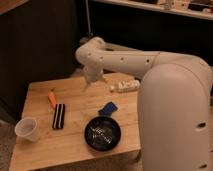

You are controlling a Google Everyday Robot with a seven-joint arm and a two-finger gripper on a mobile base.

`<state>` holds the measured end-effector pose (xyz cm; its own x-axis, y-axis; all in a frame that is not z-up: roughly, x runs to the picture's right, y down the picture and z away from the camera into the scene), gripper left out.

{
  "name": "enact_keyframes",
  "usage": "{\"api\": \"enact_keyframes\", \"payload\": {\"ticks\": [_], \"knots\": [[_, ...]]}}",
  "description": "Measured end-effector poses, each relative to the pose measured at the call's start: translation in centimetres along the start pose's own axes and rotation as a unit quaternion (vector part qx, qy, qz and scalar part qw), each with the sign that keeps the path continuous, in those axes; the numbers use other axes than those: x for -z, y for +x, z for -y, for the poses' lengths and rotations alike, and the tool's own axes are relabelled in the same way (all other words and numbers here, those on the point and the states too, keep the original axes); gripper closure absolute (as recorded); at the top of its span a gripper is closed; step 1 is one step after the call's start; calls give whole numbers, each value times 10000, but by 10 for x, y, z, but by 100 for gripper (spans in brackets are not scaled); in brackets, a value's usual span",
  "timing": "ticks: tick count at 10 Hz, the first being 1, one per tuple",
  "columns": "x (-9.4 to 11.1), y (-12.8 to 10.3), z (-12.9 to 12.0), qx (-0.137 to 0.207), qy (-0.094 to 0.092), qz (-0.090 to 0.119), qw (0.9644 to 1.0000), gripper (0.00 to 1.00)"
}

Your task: Place the eraser on the white sponge

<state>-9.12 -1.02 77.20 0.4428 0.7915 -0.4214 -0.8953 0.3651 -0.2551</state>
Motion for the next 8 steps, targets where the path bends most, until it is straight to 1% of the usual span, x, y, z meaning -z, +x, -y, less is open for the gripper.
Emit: {"api": "enact_keyframes", "payload": {"ticks": [1, 2, 4, 6, 8], "knots": [[3, 3, -37, 229, -65, 9, 9997, 20], [6, 7, -67, 421, -119, 11, 9990, 20], [9, 11, -99, 638, -195, 11, 9978, 20], [8, 11, -92, 610, -141, 15, 9980, 20], [9, 12, -96, 619, -177, 7, 9979, 20]]}}
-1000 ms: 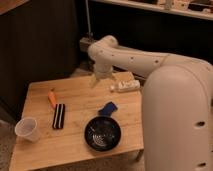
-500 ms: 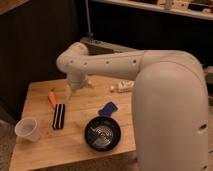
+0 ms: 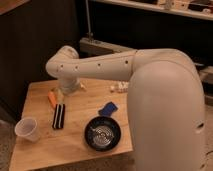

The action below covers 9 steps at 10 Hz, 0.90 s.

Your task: Place the eraser on the white sponge

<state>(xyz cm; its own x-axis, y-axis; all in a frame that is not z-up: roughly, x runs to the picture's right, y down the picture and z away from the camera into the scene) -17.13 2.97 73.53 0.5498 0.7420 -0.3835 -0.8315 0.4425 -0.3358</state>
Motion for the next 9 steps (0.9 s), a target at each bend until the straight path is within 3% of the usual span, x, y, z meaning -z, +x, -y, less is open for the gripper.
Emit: {"api": "enact_keyframes", "payload": {"ticks": [3, 5, 9], "knots": [[-1, 0, 0, -7, -9, -9, 10000, 20], [-10, 1, 4, -133, -145, -40, 9998, 20], [-21, -6, -26, -558, -329, -5, 9979, 20]]}}
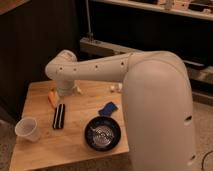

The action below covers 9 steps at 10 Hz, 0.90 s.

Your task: Place the eraser on the white sponge

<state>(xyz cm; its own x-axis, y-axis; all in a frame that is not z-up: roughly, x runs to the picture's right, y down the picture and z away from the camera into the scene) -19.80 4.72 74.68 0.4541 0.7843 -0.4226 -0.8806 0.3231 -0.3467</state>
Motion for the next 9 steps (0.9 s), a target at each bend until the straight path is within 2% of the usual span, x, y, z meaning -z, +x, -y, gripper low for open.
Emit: {"api": "enact_keyframes", "payload": {"ticks": [4, 5, 9], "knots": [[0, -1, -46, -163, 10, 54, 9999, 20], [-8, -4, -59, -184, 31, 13, 9998, 20], [-53, -19, -81, -138, 265, -161, 9994, 20]]}}
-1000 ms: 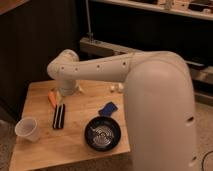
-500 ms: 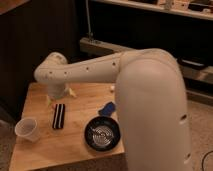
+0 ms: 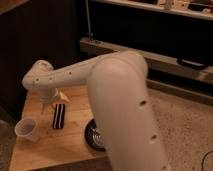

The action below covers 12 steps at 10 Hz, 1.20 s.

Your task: Place the eraser on the white sponge

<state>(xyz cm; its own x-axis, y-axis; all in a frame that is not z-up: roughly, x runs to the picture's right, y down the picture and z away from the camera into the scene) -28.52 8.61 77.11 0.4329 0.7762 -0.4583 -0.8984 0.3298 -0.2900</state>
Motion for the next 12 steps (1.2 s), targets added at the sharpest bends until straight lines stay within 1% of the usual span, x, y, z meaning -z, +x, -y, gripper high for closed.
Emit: {"api": "enact_keyframes", "payload": {"ticks": [1, 2, 3, 5, 8, 9, 11, 12], "knots": [[-7, -6, -3, -7, 11, -37, 10000, 20], [-15, -9, 0, -14, 20, -78, 10000, 20], [-24, -9, 1, -24, 9, -149, 9999, 20], [-46, -4, -1, -54, -50, -305, 9995, 20], [-72, 7, 5, -126, -137, -509, 9985, 20], [-81, 10, 7, -143, -217, -588, 9979, 20], [-92, 15, 11, -174, -303, -688, 9970, 20], [-95, 15, 8, -158, -340, -719, 9967, 22]]}}
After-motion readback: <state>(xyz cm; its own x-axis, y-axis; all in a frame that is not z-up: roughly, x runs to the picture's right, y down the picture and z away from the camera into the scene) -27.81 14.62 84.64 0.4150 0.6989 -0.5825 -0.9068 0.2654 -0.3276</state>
